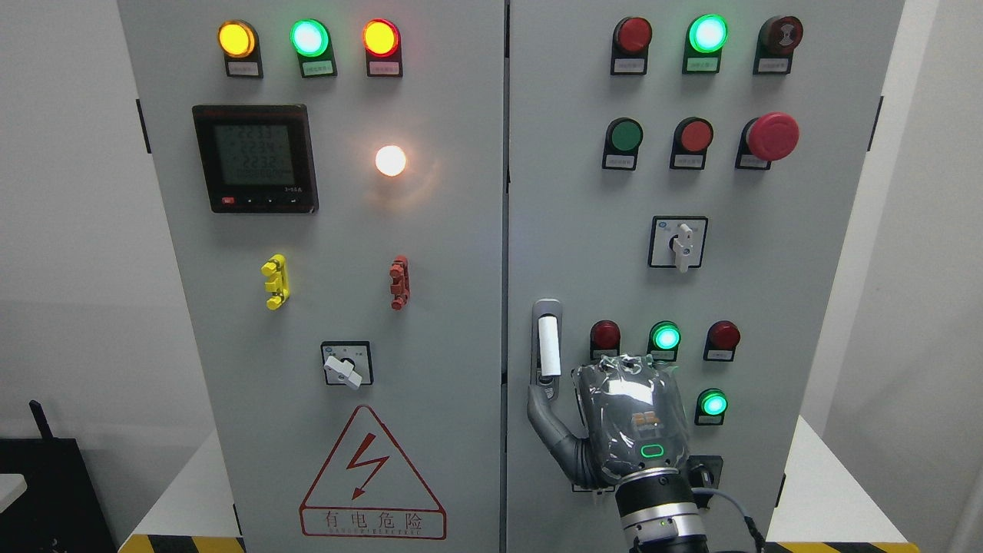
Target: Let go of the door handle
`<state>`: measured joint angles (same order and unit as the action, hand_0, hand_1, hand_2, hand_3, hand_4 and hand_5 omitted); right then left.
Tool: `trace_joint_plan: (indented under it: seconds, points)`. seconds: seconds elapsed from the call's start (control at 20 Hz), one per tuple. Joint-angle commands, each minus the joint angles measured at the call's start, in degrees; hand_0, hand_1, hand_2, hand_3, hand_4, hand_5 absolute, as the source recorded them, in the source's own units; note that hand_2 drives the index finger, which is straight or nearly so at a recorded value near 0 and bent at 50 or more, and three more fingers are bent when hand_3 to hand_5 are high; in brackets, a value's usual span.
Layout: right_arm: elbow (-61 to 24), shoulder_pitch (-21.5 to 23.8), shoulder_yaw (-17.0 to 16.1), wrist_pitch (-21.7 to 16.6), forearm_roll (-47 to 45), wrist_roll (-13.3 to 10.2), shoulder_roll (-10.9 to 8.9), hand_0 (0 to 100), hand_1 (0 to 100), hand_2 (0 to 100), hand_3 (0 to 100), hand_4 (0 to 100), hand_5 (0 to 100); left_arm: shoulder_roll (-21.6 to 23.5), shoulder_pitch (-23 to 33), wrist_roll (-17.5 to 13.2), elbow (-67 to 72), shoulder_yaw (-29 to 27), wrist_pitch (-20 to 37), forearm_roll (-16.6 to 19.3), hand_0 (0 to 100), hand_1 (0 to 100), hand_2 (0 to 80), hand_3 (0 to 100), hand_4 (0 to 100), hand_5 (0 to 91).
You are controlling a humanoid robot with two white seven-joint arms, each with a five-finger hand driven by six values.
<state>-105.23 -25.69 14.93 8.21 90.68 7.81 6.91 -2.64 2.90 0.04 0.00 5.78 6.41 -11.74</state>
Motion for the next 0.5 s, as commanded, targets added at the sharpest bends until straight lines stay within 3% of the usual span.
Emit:
trace_joint_plan:
  seconds: [0.0, 0.45]
  points:
    - [0.73, -0.32, -0.08, -0.04, -0.06, 0.1, 0.04, 44, 0, 99, 100, 92, 91, 0.0, 0.0, 0.04, -1.76, 0.02, 0.0, -0.04, 12, 39, 0.0, 0, 0, 0.0]
    - [0.99, -1.38, 0.01, 0.05, -0.06, 0.1, 0.3, 43, 0, 99, 100, 92, 91, 0.0, 0.0, 0.04, -1.76, -0.07, 0.0, -0.04, 12, 39, 0.0, 0, 0, 0.0]
